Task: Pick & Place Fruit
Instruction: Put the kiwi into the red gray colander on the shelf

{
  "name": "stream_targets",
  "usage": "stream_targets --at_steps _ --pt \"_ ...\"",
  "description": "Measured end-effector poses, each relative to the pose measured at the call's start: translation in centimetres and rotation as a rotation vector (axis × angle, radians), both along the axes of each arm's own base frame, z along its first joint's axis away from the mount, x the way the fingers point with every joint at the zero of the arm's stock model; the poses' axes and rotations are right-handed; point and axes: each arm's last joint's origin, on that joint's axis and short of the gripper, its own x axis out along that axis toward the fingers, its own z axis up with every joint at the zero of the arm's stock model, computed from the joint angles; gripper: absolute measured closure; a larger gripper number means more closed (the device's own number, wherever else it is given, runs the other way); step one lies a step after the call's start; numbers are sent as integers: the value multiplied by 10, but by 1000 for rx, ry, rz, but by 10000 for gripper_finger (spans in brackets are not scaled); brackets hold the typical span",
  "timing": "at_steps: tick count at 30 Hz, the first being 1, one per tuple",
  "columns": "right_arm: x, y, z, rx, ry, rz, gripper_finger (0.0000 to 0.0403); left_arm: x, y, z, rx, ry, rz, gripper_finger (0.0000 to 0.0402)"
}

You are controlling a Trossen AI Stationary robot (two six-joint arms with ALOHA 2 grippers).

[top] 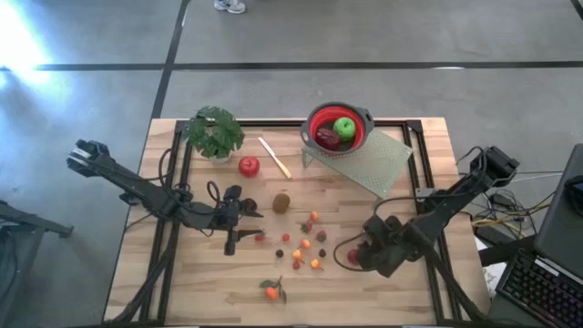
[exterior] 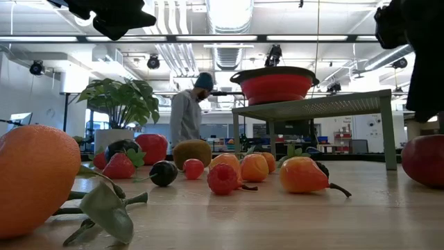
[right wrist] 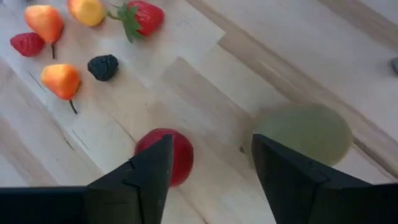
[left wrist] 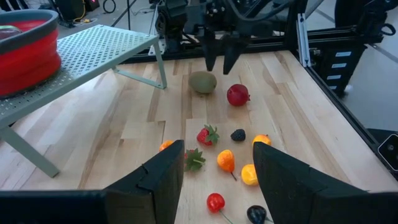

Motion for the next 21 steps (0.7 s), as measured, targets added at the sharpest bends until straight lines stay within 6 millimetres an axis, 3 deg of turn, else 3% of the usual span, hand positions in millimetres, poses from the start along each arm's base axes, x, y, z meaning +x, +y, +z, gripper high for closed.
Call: stream_targets --at_steps 21 --pt "-9 -15 -3 -94 133 -63 96 0 0 0 0 0 0 204"
